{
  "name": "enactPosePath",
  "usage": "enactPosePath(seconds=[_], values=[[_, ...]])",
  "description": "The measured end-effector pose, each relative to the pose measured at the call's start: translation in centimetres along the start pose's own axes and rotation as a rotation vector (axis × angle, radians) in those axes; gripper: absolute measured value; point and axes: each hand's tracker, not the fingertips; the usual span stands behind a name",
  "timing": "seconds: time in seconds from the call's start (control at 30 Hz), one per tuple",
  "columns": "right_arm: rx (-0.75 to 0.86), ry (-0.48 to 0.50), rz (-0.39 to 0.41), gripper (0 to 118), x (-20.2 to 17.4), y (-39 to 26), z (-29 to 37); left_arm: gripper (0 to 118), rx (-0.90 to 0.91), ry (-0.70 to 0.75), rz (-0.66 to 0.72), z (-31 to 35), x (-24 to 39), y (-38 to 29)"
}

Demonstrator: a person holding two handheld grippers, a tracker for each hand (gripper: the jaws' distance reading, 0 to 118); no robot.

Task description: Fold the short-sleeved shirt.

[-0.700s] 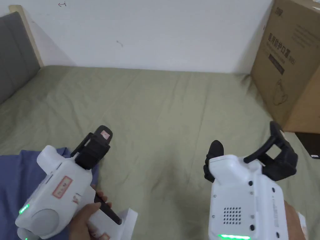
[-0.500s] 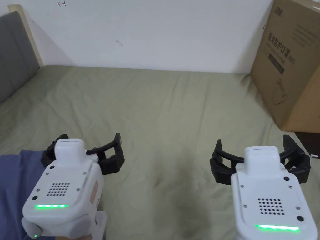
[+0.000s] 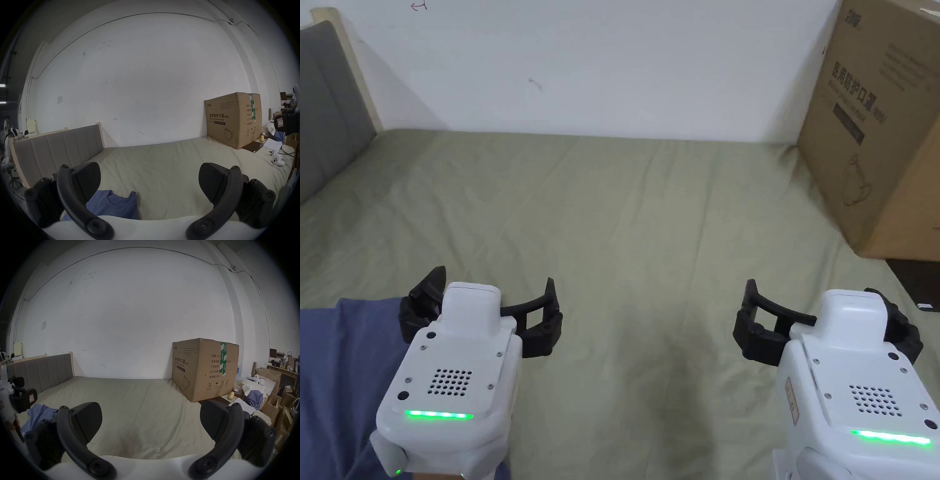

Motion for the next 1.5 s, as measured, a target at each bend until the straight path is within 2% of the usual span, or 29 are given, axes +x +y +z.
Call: enactPosePath(seconds=[0.83,1.07,1.2,1.23,1.27,1.3,1.33,1.5], values=[[0.008,0.008,0.030,118,-0.2,0.6,-0.1,118,0.018,-0.009,0.008,-0.2,0.1,0.8],[-0.005,0.014,0.025,112,-0.1,0.6,0.0,116,0.019,-0.010,0.009,-0.2,0.0,1.0],[-0.001,0.015,0.032,98,-0.2,0.7,0.2,104,0.020,-0.032,0.019,0.1,0.0,1.0],[0.008,0.009,0.035,82,-0.2,0.7,0.4,84,0.017,-0.039,0.039,0.1,0.0,1.0],[0.011,0.001,0.041,47,-0.3,0.7,0.5,45,0.005,-0.046,0.067,0.1,0.0,1.0],[0.012,-0.007,0.048,20,-0.4,0.7,0.5,12,-0.022,-0.040,0.086,-0.1,0.1,1.1],[0.011,-0.009,0.051,0,-0.4,0.8,0.4,0,-0.034,-0.050,0.112,-0.4,0.1,1.1],[0.008,0.003,0.033,0,0.0,0.8,0.4,0,-0.034,-0.034,0.146,-0.4,-0.2,1.0]])
